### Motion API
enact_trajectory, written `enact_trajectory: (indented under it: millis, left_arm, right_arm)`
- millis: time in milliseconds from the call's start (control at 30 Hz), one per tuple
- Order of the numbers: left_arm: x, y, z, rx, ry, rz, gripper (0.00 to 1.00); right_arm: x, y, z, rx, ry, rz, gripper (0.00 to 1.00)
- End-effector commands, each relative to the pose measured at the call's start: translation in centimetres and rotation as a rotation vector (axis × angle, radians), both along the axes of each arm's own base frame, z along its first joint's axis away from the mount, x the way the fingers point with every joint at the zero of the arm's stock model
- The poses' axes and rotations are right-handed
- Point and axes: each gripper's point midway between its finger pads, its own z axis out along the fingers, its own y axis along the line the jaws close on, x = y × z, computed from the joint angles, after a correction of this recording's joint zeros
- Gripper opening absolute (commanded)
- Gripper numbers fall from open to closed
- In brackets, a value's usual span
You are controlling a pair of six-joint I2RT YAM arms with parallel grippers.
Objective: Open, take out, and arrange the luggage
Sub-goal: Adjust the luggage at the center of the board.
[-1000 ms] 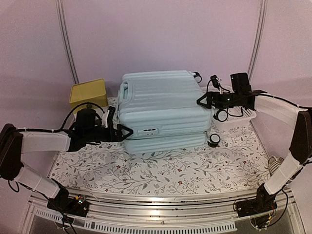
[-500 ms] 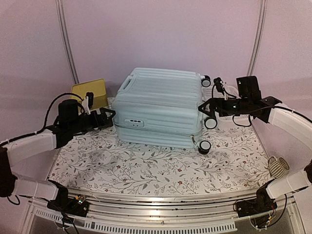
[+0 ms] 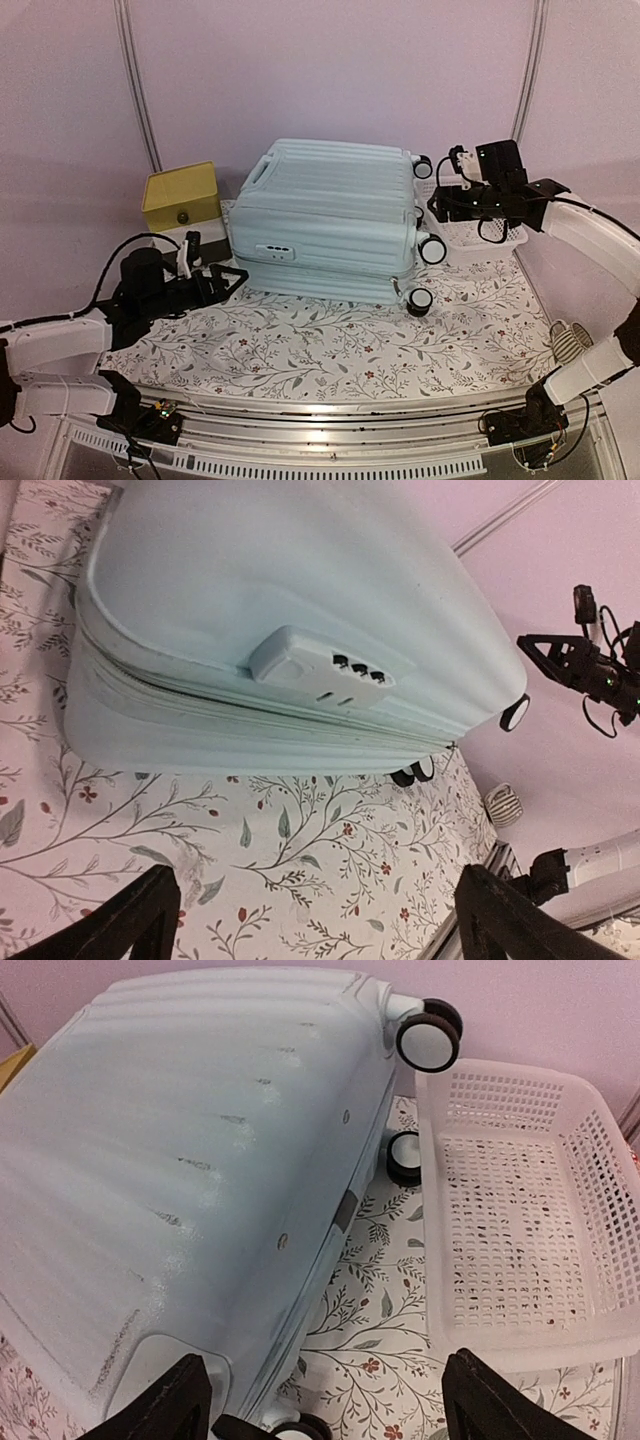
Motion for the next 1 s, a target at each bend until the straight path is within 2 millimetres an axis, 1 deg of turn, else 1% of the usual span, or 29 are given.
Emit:
enact_trajectory:
  millis: [0, 33, 67, 100, 167, 233, 267, 333, 400, 467, 600, 633, 767, 833, 867, 933, 967]
  left_arm:
    - [1.1, -2.7, 2.3, -0.060, -0.053, -0.072, 0.98]
    - [1.4, -3.1, 2.3, -0.061, -0.049, -0.086, 0.98]
    - [1.8, -3.6, 2.3, -0.060, -0.045, -0.098, 0.95]
    - [2.2, -4.0, 2.3, -0.060, -0.043, -0.105, 0.93]
    - [3.3, -4.4, 2.1, -0.047, -0.033, -0.099, 0.92]
    - [4.7, -4.4, 2.0, -0.025, -0.024, -0.072, 0.91]
    - [5.3, -4.3, 1.9, -0.013, -0.020, -0.060, 0.91]
    - [6.7, -4.2, 1.4, 0.012, -0.003, -0.041, 0.91]
    - [8.1, -3.8, 1.0, 0.029, 0.012, -0.024, 0.91]
    - [9.5, -3.4, 1.1, 0.033, 0.017, -0.004, 0.91]
    - [12.0, -2.6, 1.0, 0.049, 0.014, 0.021, 0.94]
    - [12.7, -2.4, 1.0, 0.054, 0.014, 0.027, 0.94]
    - [15.6, -1.3, 1.7, 0.082, -0.010, 0.060, 0.98]
    - [16.8, -1.1, 2.2, 0.091, -0.031, 0.063, 0.98]
    - [17.2, -1.2, 2.4, 0.094, -0.040, 0.055, 0.98]
    - [17.6, -1.6, 3.2, 0.100, -0.059, 0.032, 0.98]
    - [17.5, -1.7, 3.5, 0.102, -0.070, 0.024, 0.98]
  right_arm:
    - [-0.2, 2.9, -1.7, -0.023, 0.065, 0.195, 0.80]
    - [-0.5, 3.7, -1.8, -0.006, 0.065, 0.247, 0.80]
    - [-0.5, 4.3, -1.8, 0.008, 0.059, 0.278, 0.79]
    - [-0.4, 4.5, -1.9, 0.012, 0.054, 0.285, 0.77]
    - [0.3, 4.1, -2.4, -0.008, 0.055, 0.246, 0.73]
    - [1.0, 3.4, -3.2, -0.038, 0.077, 0.197, 0.68]
    - [1.1, 3.2, -3.6, -0.052, 0.092, 0.187, 0.64]
    - [0.8, 3.5, -4.6, -0.080, 0.133, 0.207, 0.59]
    - [0.1, 4.1, -5.5, -0.093, 0.167, 0.237, 0.56]
    - [-1.1, 5.1, -5.9, -0.101, 0.179, 0.316, 0.52]
    - [-4.9, 8.2, -5.7, -0.032, 0.183, 0.501, 0.49]
    - [-5.8, 9.0, -5.4, -0.014, 0.180, 0.541, 0.49]
    - [-8.8, 12.0, -5.2, 0.026, 0.194, 0.681, 0.49]
    - [-9.5, 13.3, -5.3, 0.027, 0.192, 0.717, 0.50]
    - [-9.5, 13.7, -5.2, 0.028, 0.190, 0.716, 0.51]
    - [-9.1, 13.9, -5.1, 0.030, 0.182, 0.691, 0.51]
    - [-8.9, 13.8, -4.8, 0.035, 0.174, 0.675, 0.50]
